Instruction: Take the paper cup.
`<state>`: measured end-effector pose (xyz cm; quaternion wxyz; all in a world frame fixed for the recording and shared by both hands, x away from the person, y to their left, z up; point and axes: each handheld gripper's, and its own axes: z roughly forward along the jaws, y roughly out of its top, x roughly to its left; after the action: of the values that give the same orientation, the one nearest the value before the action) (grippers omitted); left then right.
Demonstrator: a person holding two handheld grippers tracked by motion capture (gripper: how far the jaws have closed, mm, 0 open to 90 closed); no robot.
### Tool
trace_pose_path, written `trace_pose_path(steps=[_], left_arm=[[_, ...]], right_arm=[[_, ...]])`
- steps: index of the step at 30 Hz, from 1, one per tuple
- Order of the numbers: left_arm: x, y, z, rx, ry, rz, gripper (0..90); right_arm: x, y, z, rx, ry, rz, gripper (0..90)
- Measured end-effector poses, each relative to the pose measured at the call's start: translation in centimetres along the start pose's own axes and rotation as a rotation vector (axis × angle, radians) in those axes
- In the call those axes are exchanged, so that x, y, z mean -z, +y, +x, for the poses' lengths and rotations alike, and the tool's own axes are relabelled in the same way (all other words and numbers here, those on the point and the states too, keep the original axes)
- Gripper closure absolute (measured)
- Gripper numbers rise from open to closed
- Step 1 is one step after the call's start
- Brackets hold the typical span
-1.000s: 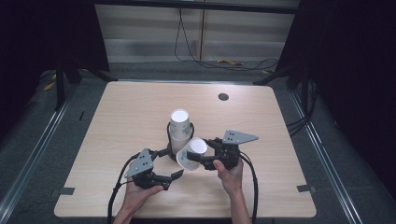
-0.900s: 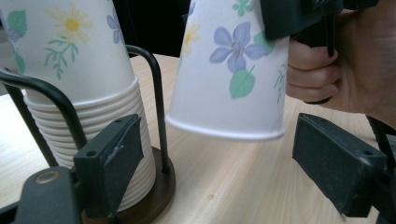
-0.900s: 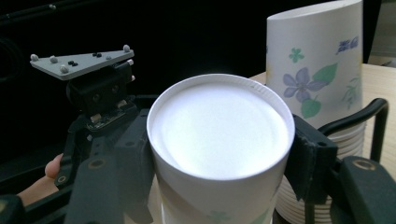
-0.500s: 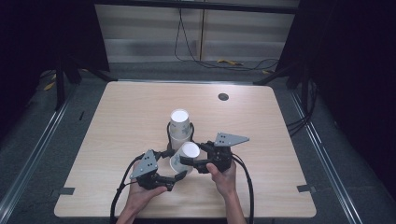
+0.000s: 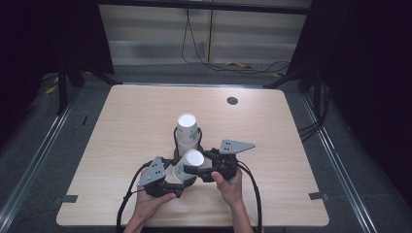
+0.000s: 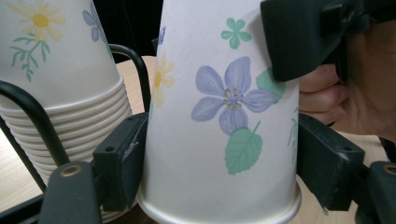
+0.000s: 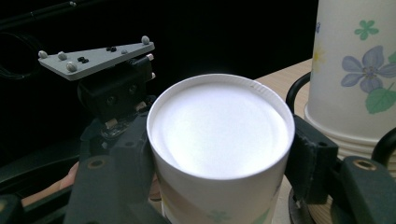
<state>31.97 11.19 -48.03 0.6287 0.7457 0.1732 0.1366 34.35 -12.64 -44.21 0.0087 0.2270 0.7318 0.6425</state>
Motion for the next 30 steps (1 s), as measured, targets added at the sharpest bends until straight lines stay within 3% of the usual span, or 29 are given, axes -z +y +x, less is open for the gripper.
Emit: trace_pose_path(steps=[11, 18, 30], left_arm=[[0.08, -0.06, -0.04, -0.011, -0.008, -0.007, 27.8], [-0.12, -0.20, -0.08, -0.003, -0.018, 0.022, 28.4], [0.00, -0.39, 0.04, -0.002, -0.027, 0.051, 28.5]], right_arm=[[0.03, 0.05, 0.14, 0.007, 0.007, -0.004, 33.2], [-0.23, -0.04, 0.10, 0.011, 0.002, 0.014, 29.0], [0.14, -0.02, 0.13, 0.013, -0.016, -0.001, 23.9]])
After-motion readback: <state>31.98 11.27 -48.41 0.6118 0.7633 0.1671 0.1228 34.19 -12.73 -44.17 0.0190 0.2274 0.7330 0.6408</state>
